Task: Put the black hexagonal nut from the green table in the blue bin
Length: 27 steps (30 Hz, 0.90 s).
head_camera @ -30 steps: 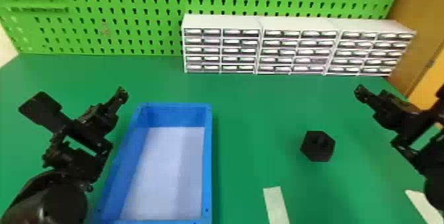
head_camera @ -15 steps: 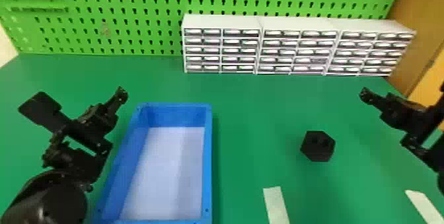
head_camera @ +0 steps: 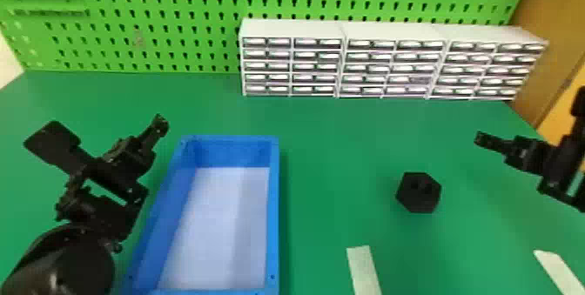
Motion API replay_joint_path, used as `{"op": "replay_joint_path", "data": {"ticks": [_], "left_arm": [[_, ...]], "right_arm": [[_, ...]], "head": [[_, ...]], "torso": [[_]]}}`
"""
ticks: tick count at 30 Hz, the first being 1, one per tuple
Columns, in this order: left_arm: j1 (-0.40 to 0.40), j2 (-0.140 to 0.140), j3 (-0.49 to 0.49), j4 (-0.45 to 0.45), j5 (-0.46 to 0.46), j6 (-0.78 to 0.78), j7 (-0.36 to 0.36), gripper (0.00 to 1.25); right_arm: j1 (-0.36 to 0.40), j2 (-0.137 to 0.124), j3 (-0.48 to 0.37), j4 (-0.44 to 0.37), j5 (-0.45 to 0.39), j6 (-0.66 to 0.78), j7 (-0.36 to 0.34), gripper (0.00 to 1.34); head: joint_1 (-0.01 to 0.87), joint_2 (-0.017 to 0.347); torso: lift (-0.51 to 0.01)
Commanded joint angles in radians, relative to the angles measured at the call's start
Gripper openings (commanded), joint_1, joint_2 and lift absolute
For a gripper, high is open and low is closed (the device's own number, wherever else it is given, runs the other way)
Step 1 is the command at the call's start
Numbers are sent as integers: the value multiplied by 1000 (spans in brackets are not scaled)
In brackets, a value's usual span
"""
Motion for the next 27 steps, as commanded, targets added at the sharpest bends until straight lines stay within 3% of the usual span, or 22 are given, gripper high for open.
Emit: {"op": "replay_joint_path", "data": {"ticks": [1, 14, 19, 27], "left_arm": [[-2, 0, -3, 0, 1, 1, 0, 1108], [-3, 0, -9, 0, 1, 2, 0, 1108], [-3, 0, -9, 0, 1, 4, -1, 1108], [-3, 0, -8, 0, 1, 5, -1, 1108]], "right_arm": [[-39, -12, 23, 2, 48, 77, 0, 873], [-134, -28, 103, 57, 130, 275, 0, 873], [-165, -51, 166, 100, 136, 321, 0, 873], [-197, -43, 211, 166, 150, 333, 0, 873]], "head": [[692, 9], [692, 9], [692, 9], [692, 9]], "torso": [[-97], [-97], [-97], [-97]]}}
